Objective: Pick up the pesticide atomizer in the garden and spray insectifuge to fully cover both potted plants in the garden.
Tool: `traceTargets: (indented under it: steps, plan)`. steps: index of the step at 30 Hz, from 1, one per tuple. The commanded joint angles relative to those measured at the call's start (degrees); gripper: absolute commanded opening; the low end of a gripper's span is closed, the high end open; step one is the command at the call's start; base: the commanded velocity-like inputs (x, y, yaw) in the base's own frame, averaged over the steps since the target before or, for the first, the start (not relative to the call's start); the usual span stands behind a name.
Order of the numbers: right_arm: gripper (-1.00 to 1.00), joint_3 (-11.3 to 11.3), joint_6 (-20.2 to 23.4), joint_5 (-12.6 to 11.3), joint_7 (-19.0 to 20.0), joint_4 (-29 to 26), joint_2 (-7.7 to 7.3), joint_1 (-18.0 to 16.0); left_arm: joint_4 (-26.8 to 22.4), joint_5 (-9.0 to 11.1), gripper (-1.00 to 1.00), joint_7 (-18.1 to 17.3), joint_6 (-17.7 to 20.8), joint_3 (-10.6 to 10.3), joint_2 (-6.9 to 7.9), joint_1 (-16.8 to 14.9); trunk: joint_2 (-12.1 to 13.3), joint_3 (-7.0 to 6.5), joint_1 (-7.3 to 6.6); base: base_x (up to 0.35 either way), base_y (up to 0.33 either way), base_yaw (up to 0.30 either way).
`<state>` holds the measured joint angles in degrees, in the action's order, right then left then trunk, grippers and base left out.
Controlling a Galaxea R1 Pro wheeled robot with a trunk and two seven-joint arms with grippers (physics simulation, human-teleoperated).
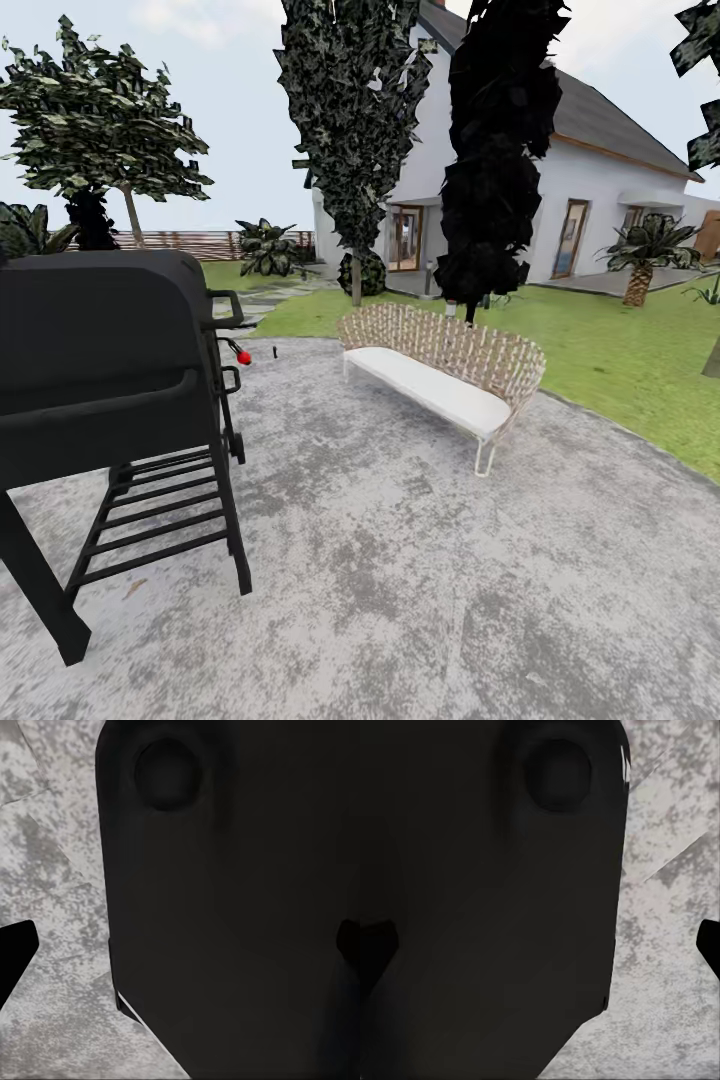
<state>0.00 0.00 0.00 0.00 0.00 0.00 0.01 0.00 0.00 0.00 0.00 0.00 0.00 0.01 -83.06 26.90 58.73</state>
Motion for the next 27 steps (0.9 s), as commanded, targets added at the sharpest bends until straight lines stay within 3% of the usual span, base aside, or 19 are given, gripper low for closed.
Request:
traceTargets:
  steps: [1,6,12,22,27]
  plan:
    - [1.0,0.0,0.0,0.0,0.0,0.0,0.0,0.0,0.0,0.0,1.0,0.0,0.0,0.0,0.0,0.0,0.0,0.03,0.0,0.0,0.0,0.0]
    - [1.0,0.2,0.0,0.0,0.0,-0.6,0.35,0.4,0.2,-0.2,1.0,-0.2,-0.1,-0.1,-0.18,-0.3,0.0,0.03,0.0,0.0,0.0,0.0]
    - [1.0,0.0,-0.8,0.1,0.1,-2.6,1.93,-0.5,-0.2,0.0,1.0,-0.2,-1.6,0.0,-0.1,-0.3,0.0,0.03,0.0,0.0,0.0,0.0]
    - [1.0,-0.3,-1.6,0.1,0.0,-4.9,1.74,-0.7,-1.0,0.3,1.0,-0.2,-3.6,0.3,0.14,-0.4,0.0,0.03,0.0,0.0,0.0,0.0]
    - [1.0,-0.3,-3.2,0.2,-0.2,-6.5,1.13,-0.7,-2.6,0.4,1.0,-0.2,-5.2,0.3,1.25,-0.9,0.0,0.03,0.0,0.0,0.0,0.0]
